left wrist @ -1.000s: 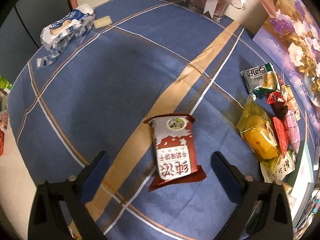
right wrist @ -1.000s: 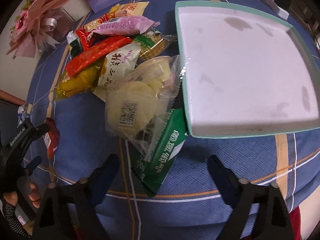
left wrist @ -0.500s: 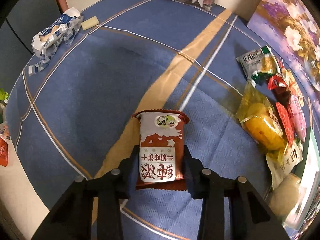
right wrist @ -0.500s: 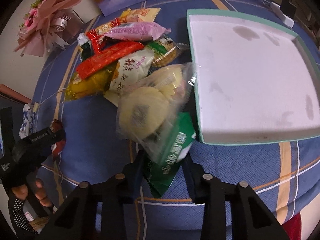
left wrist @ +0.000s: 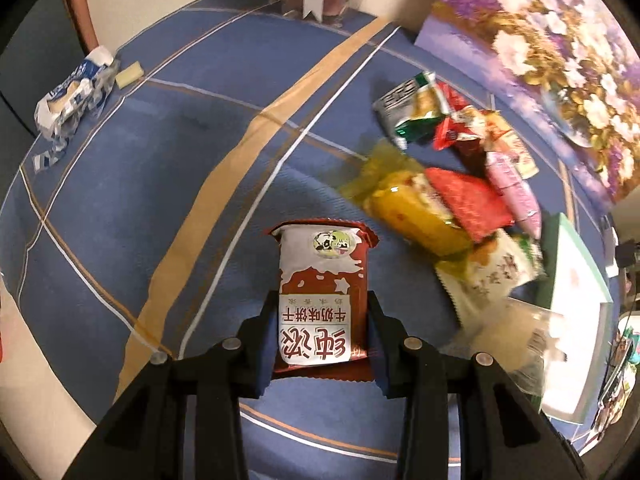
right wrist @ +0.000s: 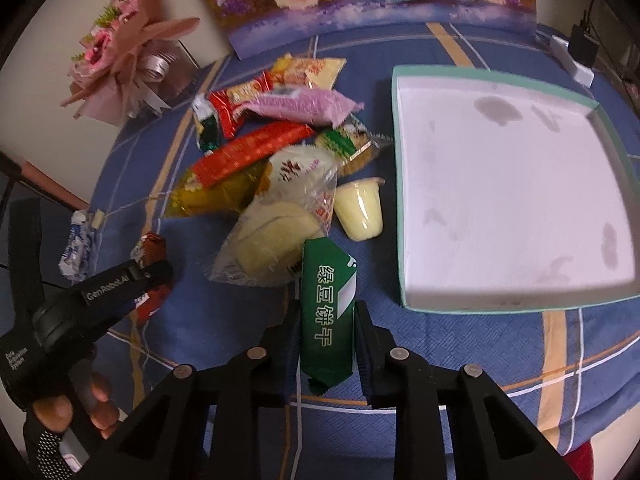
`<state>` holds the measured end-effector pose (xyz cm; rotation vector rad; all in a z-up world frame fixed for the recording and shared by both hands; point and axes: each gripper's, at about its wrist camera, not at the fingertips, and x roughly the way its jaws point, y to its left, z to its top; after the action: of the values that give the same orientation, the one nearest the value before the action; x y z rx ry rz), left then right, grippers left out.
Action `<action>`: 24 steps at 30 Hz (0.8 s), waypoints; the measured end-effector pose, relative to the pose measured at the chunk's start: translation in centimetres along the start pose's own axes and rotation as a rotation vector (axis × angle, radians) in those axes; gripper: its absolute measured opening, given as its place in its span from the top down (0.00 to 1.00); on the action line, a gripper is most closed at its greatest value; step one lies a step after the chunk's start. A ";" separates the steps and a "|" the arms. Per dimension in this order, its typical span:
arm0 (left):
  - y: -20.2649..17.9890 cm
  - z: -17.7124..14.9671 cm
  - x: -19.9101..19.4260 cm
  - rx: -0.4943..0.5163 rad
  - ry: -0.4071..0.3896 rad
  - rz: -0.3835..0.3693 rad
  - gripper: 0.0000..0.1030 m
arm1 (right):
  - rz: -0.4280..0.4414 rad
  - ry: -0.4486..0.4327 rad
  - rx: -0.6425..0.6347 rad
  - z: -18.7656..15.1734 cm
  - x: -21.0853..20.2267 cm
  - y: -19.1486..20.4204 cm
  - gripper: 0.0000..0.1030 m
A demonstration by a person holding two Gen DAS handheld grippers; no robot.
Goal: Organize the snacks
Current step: 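Carry both snacks over the white tray and open both tools to drop them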
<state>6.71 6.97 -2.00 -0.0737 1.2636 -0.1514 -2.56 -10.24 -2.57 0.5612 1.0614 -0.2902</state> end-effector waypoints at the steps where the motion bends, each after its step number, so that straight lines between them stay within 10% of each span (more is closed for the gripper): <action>1: -0.6 -0.4 -0.5 0.001 -0.007 -0.005 0.60 | 0.007 -0.006 0.001 -0.4 -1.3 -0.8 0.75; 24: -6.6 -3.1 -4.2 0.132 -0.058 -0.088 0.60 | -0.007 -0.134 0.160 1.7 -9.6 -9.6 0.75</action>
<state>2.01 1.20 1.91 -0.0199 1.1897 -0.3059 -10.44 -19.55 3.72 0.6718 0.9154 -0.4159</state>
